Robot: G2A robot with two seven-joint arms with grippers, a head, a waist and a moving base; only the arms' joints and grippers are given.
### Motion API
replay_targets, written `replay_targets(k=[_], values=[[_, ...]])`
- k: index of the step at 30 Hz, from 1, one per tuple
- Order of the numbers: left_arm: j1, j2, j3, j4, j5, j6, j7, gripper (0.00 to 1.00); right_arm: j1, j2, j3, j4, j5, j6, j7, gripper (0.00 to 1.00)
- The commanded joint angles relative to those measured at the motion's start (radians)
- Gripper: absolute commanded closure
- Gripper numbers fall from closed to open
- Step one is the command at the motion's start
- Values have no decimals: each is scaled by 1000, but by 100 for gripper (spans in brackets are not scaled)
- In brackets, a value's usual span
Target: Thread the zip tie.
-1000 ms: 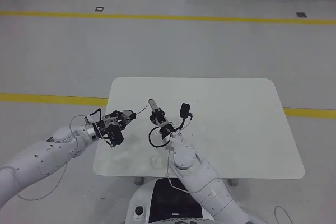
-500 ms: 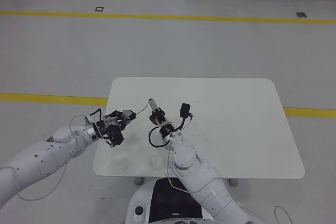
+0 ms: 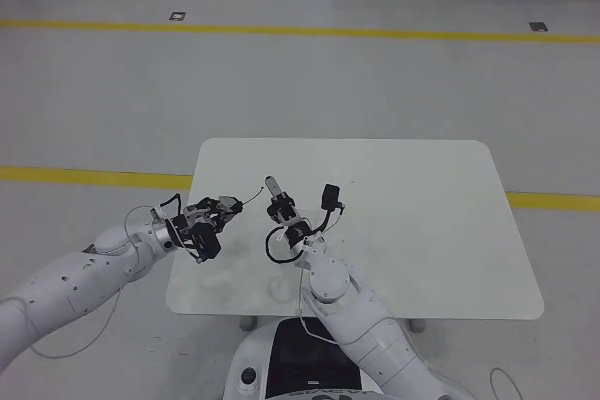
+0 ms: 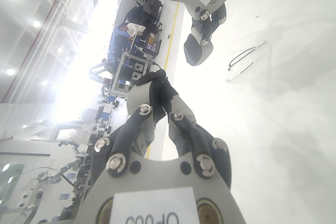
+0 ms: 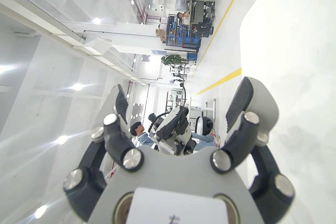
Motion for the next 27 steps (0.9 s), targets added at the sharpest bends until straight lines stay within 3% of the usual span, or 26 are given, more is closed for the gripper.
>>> replay_targets(k=[1,3,7,12,15,19,27], values=[[0,0,0,0,0,0,0,100,0,0,0,0,0,0,0,0],[0,0,0,0,0,0,0,100,0,0,0,0,0,0,0,0],[-14,-14,-28,1,-31,-59,-22,100,0,0,0,0,0,0,0,0],[-43,-36,-66,72,-57,-117,-10,100,0,0,0,0,0,0,0,0],[-61,-51,-85,126,-80,-188,15,100,0,0,0,0,0,0,0,0],[-85,-66,-102,205,-98,-305,101,100,0,0,0,0,0,0,0,0],[-118,-96,-102,349,-60,-542,330,100,0,0,0,0,0,0,0,0]])
